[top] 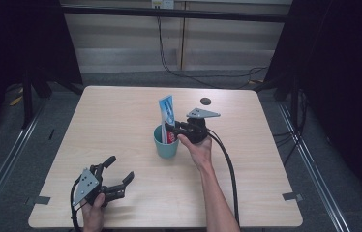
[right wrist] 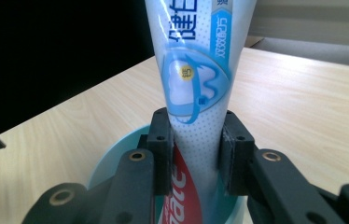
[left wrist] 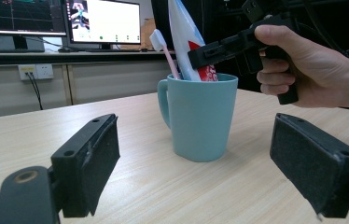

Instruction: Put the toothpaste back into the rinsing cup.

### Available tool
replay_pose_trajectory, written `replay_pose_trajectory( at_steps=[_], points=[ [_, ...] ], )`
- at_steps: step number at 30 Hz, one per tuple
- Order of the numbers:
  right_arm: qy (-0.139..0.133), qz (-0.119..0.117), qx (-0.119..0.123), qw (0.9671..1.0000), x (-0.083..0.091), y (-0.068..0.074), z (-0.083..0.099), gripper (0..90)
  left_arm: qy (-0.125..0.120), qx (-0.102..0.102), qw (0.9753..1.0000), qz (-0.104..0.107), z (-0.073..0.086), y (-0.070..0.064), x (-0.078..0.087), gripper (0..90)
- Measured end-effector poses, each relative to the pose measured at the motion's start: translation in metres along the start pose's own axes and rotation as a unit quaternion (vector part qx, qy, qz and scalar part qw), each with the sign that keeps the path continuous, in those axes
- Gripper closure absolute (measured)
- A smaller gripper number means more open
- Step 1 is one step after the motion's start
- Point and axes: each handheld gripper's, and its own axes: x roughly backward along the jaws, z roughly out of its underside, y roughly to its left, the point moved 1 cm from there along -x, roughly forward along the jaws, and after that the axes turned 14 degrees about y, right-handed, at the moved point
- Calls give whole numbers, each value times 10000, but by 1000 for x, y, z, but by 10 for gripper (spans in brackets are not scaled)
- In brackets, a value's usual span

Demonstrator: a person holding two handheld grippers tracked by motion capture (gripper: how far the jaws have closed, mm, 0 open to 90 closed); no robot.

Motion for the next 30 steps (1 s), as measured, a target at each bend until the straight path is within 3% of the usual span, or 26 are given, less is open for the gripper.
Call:
replay_pose_trajectory(
  at_steps=[17,21,30],
  points=[
    [11,-27,-59,10000,5,-4,6,653,-1,0,10000,-2,0,0,0,157],
    [-62,29,-85,9999,6,-4,4,590,-2,1,10000,0,0,0,0,157],
    [-122,61,-87,9999,13,-1,3,355,-1,-3,10000,-16,0,0,0,156]
  ],
)
